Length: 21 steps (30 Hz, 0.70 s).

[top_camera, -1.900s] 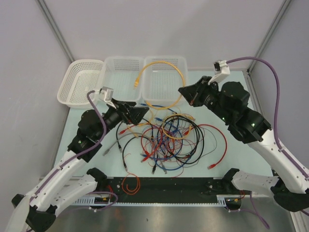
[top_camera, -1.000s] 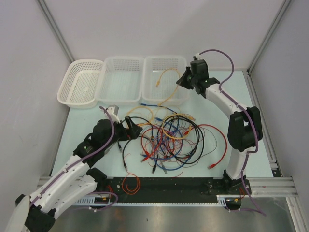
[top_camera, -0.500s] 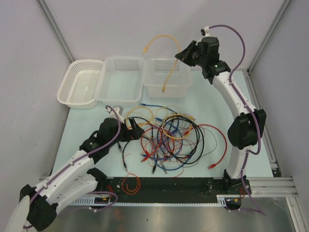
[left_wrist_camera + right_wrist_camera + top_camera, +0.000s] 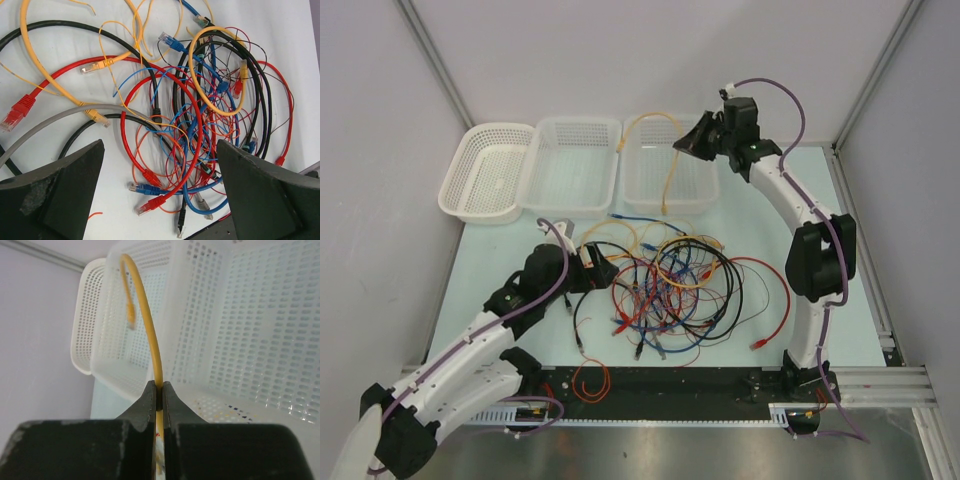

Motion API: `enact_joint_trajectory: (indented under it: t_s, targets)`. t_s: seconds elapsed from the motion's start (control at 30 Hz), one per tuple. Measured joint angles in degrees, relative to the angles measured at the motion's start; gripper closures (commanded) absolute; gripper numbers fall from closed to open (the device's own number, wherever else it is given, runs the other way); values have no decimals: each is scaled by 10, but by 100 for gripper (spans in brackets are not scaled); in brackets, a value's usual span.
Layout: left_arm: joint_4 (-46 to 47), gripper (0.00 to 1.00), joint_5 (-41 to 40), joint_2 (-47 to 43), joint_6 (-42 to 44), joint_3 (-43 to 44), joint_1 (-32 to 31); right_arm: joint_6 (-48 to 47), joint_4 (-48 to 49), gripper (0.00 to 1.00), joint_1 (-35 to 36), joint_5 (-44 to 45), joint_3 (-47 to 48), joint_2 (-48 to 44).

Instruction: Untangle the cables

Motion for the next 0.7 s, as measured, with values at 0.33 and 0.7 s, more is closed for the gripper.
enact_joint_trajectory:
  t_s: [0.33,0.7]
  targets:
    - [16,0,12,5,-7,-10,0,24,-5,100,8,-79,-49,-26]
    - [21,0,28,5,-17,-16,0,21,-22,100,13,-78,-155,-66]
